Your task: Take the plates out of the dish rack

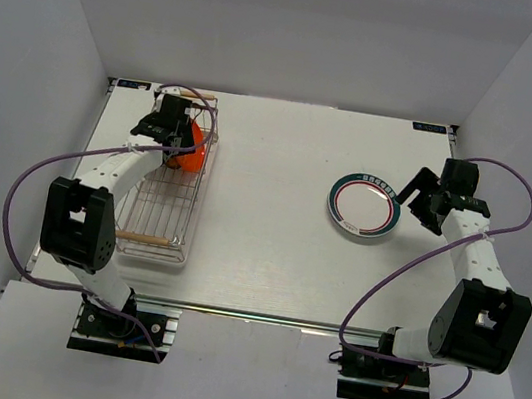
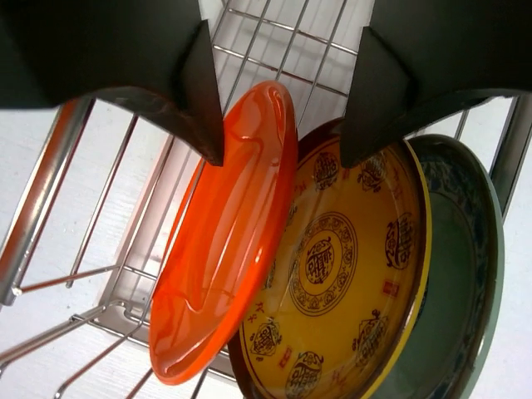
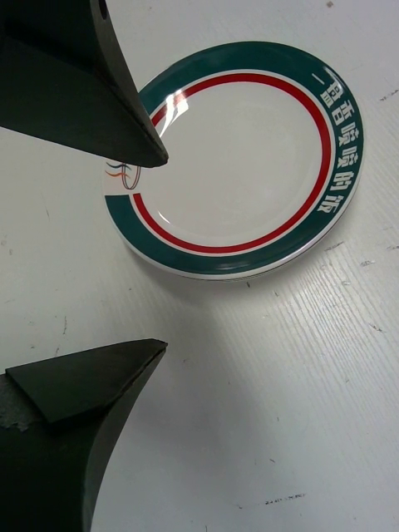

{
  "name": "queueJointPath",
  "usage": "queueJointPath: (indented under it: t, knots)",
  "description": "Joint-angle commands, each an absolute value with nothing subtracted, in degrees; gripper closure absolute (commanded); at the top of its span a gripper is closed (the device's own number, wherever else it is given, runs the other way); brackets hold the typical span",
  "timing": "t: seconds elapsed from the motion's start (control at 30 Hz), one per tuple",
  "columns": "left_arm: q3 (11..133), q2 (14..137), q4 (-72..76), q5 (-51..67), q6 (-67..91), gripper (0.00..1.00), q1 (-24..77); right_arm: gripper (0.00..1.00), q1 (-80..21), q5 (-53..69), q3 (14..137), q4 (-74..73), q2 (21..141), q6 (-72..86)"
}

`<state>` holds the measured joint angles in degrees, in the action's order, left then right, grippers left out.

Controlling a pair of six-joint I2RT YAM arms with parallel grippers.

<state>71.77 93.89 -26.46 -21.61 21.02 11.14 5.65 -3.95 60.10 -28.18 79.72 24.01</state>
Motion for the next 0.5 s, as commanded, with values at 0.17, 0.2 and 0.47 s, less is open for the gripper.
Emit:
queueJointPath:
  t: [0.17, 0.2, 0.47]
  knots:
    - [72.95, 93.25, -24.87, -21.62, 21.00, 0.56, 10.63, 0.11, 5.89, -4.75, 60.47, -27.51, 79.01, 23.64]
    - [73.21, 93.25, -25.31, -21.71, 21.09, 0.63, 10.63, 0.11, 5.98, -4.22, 60.29, -27.42, 79.10, 23.64]
    - [74.70, 92.29, -28.47, -24.61, 21.45, 0.89, 10.63, 0.11, 5.89, -3.43, 60.20, -27.33, 79.01, 23.38]
